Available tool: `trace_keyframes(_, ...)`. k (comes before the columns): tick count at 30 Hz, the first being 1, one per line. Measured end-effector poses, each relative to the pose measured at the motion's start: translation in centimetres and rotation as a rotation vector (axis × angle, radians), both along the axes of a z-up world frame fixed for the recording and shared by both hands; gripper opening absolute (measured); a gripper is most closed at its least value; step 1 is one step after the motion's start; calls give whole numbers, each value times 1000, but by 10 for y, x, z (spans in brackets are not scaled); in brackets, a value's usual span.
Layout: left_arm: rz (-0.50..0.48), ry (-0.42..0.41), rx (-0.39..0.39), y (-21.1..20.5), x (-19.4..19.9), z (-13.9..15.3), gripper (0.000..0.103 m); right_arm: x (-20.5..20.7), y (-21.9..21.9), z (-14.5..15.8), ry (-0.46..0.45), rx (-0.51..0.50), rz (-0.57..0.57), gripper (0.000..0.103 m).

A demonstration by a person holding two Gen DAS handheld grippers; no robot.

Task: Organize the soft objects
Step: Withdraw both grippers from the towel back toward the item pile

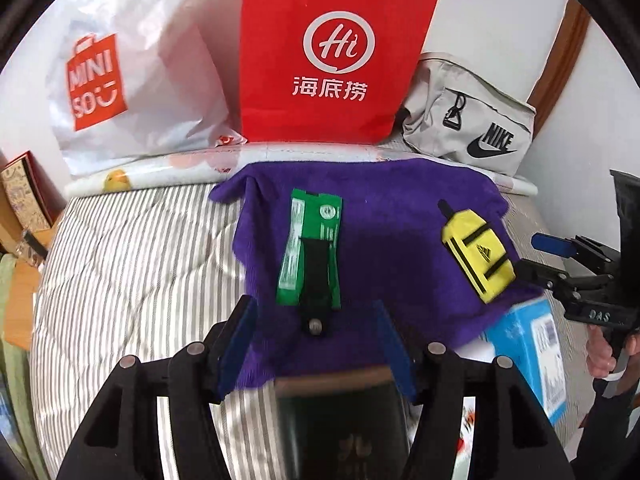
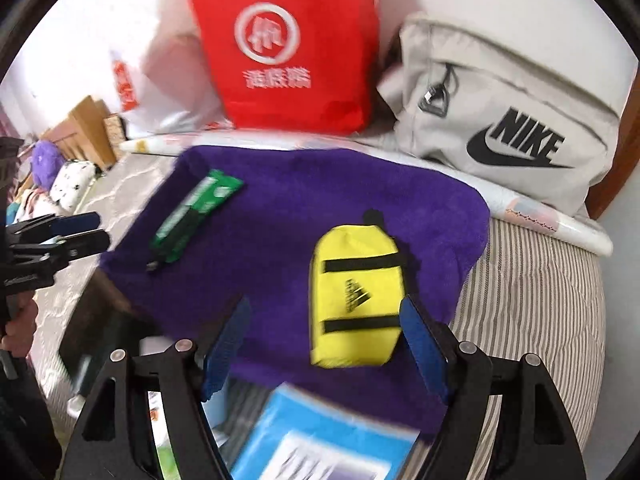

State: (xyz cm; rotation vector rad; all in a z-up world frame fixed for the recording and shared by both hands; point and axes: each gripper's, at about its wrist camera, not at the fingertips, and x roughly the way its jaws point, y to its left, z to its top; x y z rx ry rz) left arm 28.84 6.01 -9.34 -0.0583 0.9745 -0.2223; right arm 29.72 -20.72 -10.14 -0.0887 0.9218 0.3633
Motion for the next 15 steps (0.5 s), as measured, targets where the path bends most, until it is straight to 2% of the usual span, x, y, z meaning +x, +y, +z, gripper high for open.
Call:
trace_keyframes(4, -3, 22, -13, 5, -26, 8, 58, -34, 19, 6, -18, 2, 37, 66)
trace_keyframes(9, 23, 6, -6, 17, -63, 12, 58, -81, 43, -3, 5, 21, 109, 66)
trace_keyframes(15, 54, 5, -30, 37, -104, 3, 58, -107, 84, -28, 62, -39, 185, 67)
